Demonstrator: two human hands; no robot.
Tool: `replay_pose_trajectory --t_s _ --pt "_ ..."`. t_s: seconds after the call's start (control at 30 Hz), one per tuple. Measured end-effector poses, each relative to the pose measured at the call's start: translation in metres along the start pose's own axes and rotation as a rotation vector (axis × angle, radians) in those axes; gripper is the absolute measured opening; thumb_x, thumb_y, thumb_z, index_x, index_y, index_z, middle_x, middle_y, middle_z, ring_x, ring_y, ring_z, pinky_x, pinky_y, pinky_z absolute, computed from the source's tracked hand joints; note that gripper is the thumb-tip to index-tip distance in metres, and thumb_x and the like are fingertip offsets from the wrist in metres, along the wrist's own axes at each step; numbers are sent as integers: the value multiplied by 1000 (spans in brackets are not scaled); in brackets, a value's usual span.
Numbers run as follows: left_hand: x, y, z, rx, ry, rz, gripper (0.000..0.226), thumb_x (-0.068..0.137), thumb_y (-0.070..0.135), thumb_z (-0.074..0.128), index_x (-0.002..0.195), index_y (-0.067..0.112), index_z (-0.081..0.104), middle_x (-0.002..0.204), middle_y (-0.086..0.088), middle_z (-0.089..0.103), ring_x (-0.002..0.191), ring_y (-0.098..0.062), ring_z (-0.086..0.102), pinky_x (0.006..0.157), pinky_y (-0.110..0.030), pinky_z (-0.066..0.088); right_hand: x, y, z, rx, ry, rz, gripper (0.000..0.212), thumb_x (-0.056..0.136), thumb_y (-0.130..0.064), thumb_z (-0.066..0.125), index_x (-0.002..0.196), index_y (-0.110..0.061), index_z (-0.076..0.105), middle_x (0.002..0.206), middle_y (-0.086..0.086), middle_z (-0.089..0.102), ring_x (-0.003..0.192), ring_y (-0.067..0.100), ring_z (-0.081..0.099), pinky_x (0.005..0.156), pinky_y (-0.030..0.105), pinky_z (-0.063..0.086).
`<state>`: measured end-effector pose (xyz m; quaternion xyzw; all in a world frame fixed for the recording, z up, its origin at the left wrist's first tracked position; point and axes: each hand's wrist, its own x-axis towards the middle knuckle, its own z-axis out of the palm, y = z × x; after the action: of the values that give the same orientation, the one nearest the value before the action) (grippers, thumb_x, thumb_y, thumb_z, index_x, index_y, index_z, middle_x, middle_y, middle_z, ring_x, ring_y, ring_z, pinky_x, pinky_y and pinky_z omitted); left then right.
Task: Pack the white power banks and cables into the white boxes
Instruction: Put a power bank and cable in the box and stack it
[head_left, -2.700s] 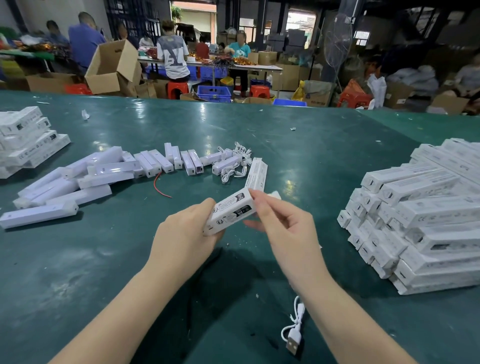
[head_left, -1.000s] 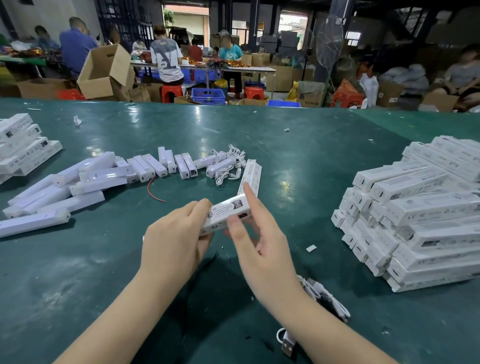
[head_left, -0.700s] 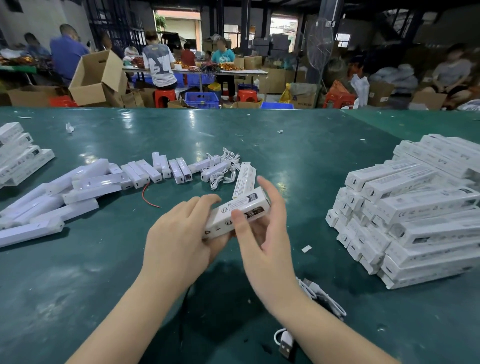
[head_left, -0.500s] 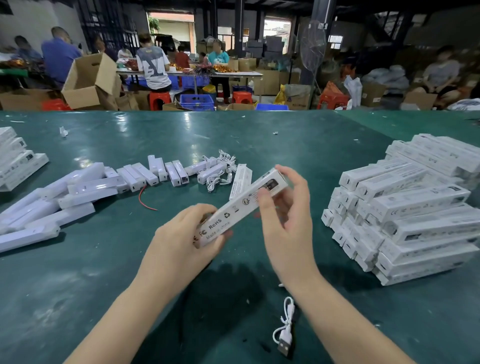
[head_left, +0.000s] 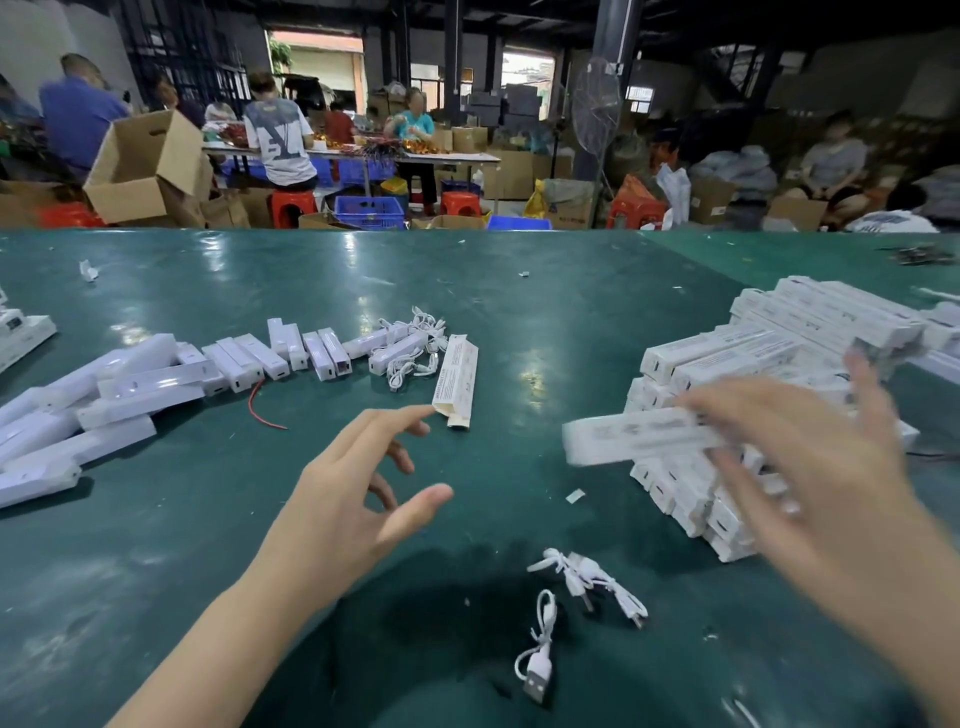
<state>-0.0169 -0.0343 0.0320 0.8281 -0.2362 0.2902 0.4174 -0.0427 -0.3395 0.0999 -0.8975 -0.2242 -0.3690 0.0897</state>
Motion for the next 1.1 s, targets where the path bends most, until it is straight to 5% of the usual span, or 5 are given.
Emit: replay_pose_trajectory --t_s 0.27,0.6,0.73,0.87,1.1 --pt "-5 -4 11 115 -86 -38 37 90 52 47 125 40 49 109 19 55 79 -14 61 66 -25 50 -14 93 -25 -44 -266 382 34 85 -27 48 112 -23 69 117 5 66 128 38 48 107 72 23" --pt "-5 0 10 137 -94 -77 34 91 47 43 116 30 59 101 19 56 78 -8 58 67 -22 47 -3 106 10 -93 -80 516 32 84 -6 67 115 -14 70 119 20 59 125 43 45 109 67 25" --pt "-3 1 10 187 -114 -63 28 94 41 45 104 25 65 92 19 56 75 -9 57 65 -24 48 -1 51 3 95 184 335 21 91 -12 54 104 -16 70 103 4 66 104 21 56 103 28 36" --pt "-5 -6 11 273 -136 -108 9 94 23 59 90 25 66 81 19 55 68 -6 53 61 -30 49 4 -16 22 537 -346 185 12 90 -26 63 93 -35 71 91 -22 68 88 1 62 78 12 43" --pt "-5 -14 9 298 -171 -192 10 91 21 60 86 28 66 79 17 57 70 -5 55 67 -34 50 52 -57 127 325 -735 17 38 100 -37 44 139 -37 48 135 -1 53 127 19 47 107 37 36"
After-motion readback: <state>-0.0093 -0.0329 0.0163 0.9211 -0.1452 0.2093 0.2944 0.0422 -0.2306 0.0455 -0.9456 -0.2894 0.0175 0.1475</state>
